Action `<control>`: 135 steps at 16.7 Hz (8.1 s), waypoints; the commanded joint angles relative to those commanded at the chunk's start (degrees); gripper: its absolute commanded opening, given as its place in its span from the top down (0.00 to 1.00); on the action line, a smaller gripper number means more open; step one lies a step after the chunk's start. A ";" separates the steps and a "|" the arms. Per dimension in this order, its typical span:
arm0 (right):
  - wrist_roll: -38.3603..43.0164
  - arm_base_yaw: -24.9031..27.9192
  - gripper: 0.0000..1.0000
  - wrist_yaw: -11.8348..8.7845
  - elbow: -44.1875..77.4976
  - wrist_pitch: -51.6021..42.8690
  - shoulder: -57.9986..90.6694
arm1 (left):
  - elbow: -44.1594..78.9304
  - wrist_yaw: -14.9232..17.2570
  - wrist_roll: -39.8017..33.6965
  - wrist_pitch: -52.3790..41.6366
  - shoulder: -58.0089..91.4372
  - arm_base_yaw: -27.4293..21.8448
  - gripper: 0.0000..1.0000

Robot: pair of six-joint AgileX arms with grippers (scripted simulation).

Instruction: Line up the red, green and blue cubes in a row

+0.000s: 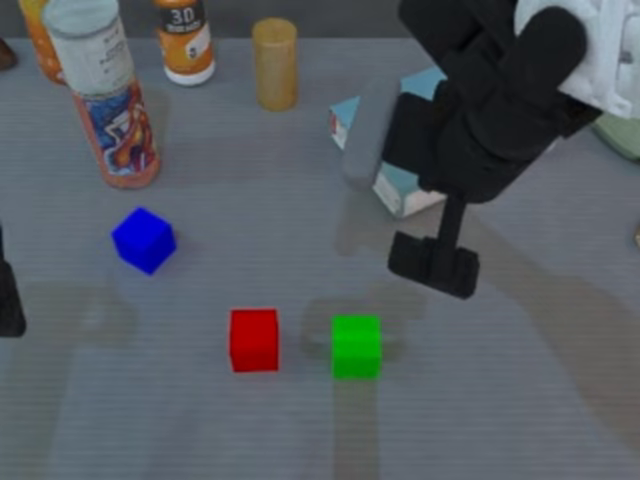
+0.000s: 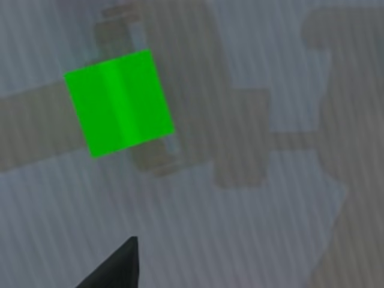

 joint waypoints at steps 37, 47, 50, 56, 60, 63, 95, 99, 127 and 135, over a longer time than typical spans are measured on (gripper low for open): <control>36.63 -36.08 0.00 1.80 -88.16 57.43 -101.78 | 70.51 0.08 18.01 -39.30 106.57 -10.69 0.00; 36.63 -36.08 0.00 1.80 -88.16 57.43 -101.78 | 70.47 0.08 18.02 -39.24 106.61 -10.69 0.53; 36.63 -36.08 0.00 1.80 -88.16 57.43 -101.78 | 70.47 0.08 18.02 -39.24 106.61 -10.69 0.75; 36.63 -36.08 0.00 1.80 -88.16 57.43 -101.78 | 70.47 0.08 18.02 -39.24 106.61 -10.69 1.00; 36.63 -36.08 0.00 1.80 -88.16 57.43 -101.78 | 70.47 0.08 18.02 -39.24 106.61 -10.69 1.00; 36.63 -36.08 0.00 1.80 -88.16 57.43 -101.78 | 70.73 0.25 18.00 -39.68 105.99 -10.67 1.00; 36.63 -36.08 0.00 1.80 -88.16 57.43 -101.78 | 112.12 -0.02 -53.67 -69.49 118.70 -50.02 1.00; 36.63 -36.08 0.00 1.80 -88.16 57.43 -101.78 | 114.22 -0.19 -57.96 -70.19 119.16 -52.94 1.00; 36.63 -36.08 0.00 1.80 -88.16 57.43 -101.78 | 98.93 -0.19 -57.69 -54.57 119.49 -52.67 0.17; 36.63 -36.08 0.00 1.80 -88.16 57.43 -101.78 | 98.93 -0.19 -57.69 -54.57 119.49 -52.67 0.00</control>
